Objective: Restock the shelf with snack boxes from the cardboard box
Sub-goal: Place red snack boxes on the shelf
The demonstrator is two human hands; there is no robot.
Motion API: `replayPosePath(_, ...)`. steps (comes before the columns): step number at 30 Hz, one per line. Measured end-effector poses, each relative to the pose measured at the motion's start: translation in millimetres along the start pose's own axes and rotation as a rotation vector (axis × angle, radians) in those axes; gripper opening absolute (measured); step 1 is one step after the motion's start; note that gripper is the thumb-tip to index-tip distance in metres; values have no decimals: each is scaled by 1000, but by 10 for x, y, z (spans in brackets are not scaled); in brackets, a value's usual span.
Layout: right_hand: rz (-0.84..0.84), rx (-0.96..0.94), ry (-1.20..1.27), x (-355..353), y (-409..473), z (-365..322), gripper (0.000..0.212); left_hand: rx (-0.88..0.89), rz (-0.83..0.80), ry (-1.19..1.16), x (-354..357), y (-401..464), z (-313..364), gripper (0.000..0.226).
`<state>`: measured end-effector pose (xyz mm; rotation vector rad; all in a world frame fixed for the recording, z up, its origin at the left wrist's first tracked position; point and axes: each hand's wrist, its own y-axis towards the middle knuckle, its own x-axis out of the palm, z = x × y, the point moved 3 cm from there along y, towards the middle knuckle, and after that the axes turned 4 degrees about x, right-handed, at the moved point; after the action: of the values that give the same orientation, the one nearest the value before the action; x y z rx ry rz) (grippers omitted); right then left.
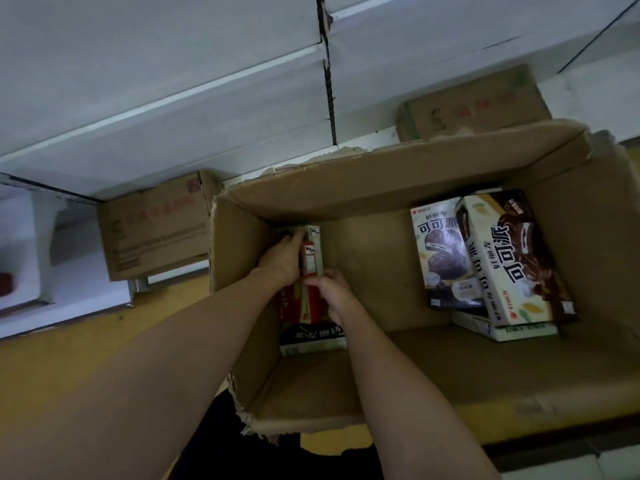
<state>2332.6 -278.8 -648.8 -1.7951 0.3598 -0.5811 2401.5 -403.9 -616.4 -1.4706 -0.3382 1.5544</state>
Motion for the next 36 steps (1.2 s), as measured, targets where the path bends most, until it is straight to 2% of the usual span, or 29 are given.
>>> replayPosePath(5,-30,-8,-2,-92,12,122,83,201,-5,355,-193,-46,84,59)
replayPosePath(7,-5,-25,-23,-109,-72,109,92,274,-43,448,-279,-73,138,50)
replayPosePath(9,59,-33,-6,-134,-134,75,95,283,-59,515,-381,-112,211,50)
replayPosePath(12,178,-80,-157,-193,-285,-39,73,287,-82,589,-502,-242,339,63)
replayPosePath(16,295,-148,-386,-379,-593,-207,44,224,-67,436,-641,-428,429,61)
replayPosePath(19,385,-235,-421,-551,-938,-379,44,199,2,294,-817,-573,579,60)
replayPosePath(24,557,-403,-499,-856,-1743,-729,40,310,140,98,-1196,-791,1228,30)
replayPosePath(28,689,-453,-412,-1237,-2476,-929,44,466,190,46,-1491,-1059,1844,36)
replayPosePath(31,796,-574,-378,-1555,-3078,-1140,27,499,215,-28,-1712,-1222,2326,47)
replayPosePath(33,847,-639,-310,-1813,-3444,-1265,29,557,251,-80,-1861,-1324,2677,56)
replayPosePath(36,903,-736,-198,-2219,-3958,-1379,44,689,303,-111,-2062,-1631,3281,36)
